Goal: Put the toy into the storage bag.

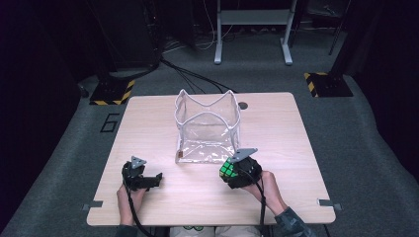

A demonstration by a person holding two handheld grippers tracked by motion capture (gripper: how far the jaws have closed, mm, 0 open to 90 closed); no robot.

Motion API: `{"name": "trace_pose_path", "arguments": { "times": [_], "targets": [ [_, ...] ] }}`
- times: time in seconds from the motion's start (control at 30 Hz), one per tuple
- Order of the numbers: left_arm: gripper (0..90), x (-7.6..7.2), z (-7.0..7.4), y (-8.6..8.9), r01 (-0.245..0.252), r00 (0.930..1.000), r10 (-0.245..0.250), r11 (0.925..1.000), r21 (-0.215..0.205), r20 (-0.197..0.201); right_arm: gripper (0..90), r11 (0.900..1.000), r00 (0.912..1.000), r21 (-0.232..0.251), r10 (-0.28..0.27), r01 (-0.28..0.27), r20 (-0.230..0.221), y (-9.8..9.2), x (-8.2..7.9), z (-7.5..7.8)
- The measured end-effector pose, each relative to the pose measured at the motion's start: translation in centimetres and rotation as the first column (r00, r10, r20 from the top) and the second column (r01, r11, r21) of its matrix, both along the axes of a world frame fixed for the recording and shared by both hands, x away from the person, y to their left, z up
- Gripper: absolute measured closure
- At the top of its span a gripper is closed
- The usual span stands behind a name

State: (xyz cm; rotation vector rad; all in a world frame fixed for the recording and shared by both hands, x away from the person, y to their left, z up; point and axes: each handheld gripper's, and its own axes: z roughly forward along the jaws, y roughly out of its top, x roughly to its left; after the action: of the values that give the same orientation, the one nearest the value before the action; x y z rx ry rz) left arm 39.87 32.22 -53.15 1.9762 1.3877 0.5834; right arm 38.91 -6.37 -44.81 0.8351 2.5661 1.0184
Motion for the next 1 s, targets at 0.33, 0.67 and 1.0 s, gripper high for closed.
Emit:
{"name": "trace_pose_path", "arguments": {
  "times": [0.33,0.67,1.0],
  "targets": [
    [0.9,0.0,0.0,0.0,0.0,1.0,0.0,1.0,0.0,0.0,33.2,1.0,0.9998,0.002,0.015,-0.015,0.016,-0.2,0.6,1.6],
    [0.9,0.0,0.0,0.0,0.0,1.0,0.0,1.0,-0.001,0.0,33.3,1.0,0.9998,0.005,0.016,-0.016,0.015,-0.5,1.2,2.8],
    [0.9,0.0,0.0,0.0,0.0,1.0,0.0,1.0,0.0,0.0,33.3,1.0,0.9995,0.025,0.011,-0.011,0.028,-0.6,2.0,4.5]
  ]
}}
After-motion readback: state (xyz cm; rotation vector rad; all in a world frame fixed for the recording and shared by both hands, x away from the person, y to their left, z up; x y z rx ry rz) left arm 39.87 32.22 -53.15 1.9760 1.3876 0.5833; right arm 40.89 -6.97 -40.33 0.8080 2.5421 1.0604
